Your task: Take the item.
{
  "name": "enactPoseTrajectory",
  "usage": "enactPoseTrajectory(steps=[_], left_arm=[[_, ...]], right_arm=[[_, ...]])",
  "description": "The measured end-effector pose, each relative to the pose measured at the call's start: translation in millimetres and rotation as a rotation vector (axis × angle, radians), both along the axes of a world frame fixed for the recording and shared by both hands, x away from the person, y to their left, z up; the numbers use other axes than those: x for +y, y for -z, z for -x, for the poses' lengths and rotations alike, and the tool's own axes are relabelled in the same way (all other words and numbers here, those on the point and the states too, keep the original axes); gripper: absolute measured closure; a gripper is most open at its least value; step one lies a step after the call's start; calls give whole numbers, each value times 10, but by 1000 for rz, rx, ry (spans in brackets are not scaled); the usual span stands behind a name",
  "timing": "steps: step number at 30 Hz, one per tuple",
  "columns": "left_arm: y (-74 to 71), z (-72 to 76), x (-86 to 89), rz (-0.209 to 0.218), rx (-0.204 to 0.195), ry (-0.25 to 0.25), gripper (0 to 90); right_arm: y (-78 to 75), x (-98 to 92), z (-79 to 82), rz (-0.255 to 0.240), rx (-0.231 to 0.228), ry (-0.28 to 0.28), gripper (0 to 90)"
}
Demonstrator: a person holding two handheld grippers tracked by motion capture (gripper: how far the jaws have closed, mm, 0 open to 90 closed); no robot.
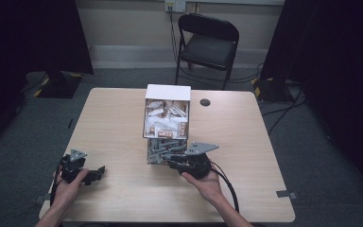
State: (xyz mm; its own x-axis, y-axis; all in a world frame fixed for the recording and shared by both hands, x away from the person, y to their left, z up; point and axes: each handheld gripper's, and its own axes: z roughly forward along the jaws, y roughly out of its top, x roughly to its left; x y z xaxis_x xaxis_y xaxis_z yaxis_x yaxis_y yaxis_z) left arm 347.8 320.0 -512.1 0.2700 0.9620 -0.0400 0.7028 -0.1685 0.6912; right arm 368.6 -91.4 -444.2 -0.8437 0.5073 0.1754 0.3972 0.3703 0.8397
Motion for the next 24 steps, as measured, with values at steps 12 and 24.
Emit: enactPoseTrajectory(steps=[12, 24], left_arm=[[0, 0, 0, 0, 0, -1, 0], [0, 0, 0, 0, 0, 0, 0]], right_arm=[[22, -33, -47, -10, 21, 5, 816], [42, -61, -62, -44, 36, 9, 831]])
